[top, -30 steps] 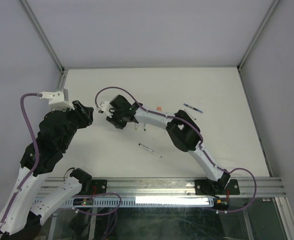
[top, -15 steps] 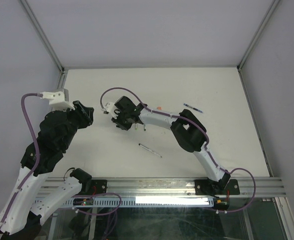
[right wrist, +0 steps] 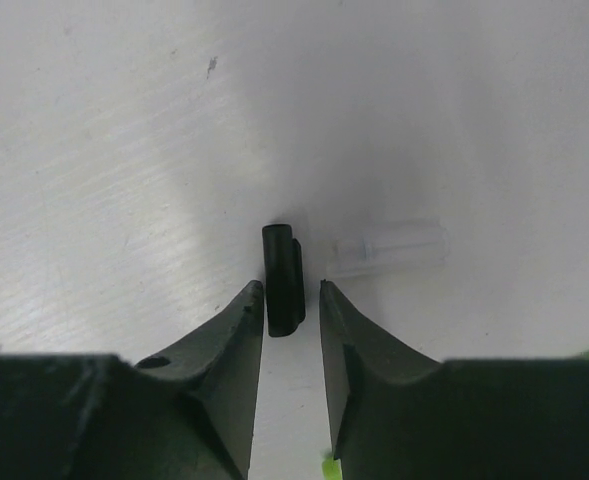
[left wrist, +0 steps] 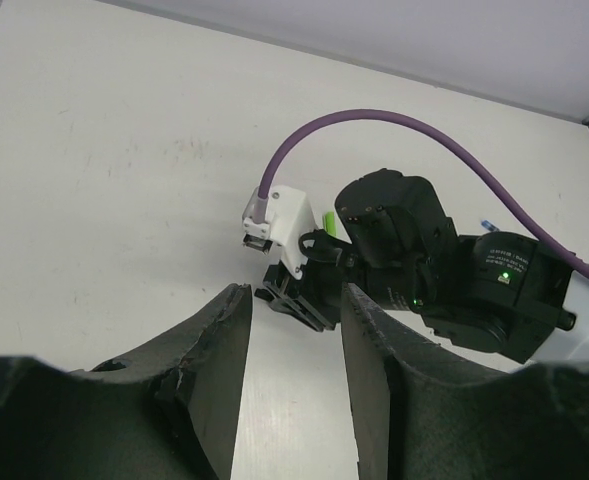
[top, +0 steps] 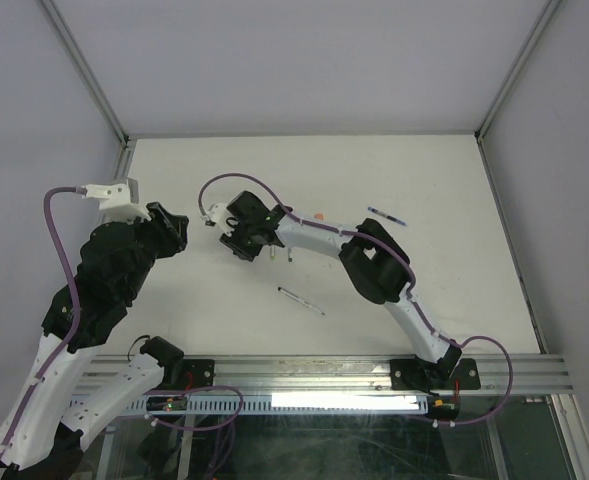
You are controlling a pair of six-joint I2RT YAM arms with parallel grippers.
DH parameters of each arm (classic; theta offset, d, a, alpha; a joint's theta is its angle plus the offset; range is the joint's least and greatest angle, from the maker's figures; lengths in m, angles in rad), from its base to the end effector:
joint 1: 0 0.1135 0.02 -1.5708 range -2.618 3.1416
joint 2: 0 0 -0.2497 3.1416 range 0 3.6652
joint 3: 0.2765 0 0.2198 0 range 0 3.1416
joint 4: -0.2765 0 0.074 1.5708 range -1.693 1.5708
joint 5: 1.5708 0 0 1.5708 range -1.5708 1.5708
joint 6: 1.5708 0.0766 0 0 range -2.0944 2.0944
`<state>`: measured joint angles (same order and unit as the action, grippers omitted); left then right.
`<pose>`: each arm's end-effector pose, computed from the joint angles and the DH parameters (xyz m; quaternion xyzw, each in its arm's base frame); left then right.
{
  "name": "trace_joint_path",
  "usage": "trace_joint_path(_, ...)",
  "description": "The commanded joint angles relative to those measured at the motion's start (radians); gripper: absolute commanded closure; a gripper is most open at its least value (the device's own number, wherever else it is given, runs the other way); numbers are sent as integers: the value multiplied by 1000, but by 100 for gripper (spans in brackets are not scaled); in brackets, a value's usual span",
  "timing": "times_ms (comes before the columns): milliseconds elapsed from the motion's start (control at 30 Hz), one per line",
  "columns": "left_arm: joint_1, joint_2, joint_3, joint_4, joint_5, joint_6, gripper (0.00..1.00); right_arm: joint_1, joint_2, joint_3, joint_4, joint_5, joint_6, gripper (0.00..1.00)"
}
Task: Insert the pens into the pen caps
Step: Move the pen cap to the center of the board.
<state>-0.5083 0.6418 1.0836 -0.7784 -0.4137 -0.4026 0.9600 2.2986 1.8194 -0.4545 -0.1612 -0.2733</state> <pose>0.1212 -0.0322 0.3600 -0.0765 0.8033 -0.0987 0.5823 0.2712 0.4088 0.1354 -0.5680 0.7577 0.1771 0.2682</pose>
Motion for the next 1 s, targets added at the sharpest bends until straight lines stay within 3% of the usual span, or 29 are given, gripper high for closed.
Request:
trace_joint_path(0, 14, -11, 7, 34, 11, 23, 58, 3, 41, 92, -22, -8, 6, 70)
trace_joint_path(233, 13, -14, 2, 33, 9, 24, 58, 6, 40, 94, -22, -3, 14, 84)
trace_joint_path(433, 13, -21, -16, 33, 10, 18, 58, 13, -89, -3, 10, -3, 33, 86)
trace_joint_path(967, 13, -26, -41, 42, 26, 7, 58, 46, -563, -667, 70, 179, 205, 86)
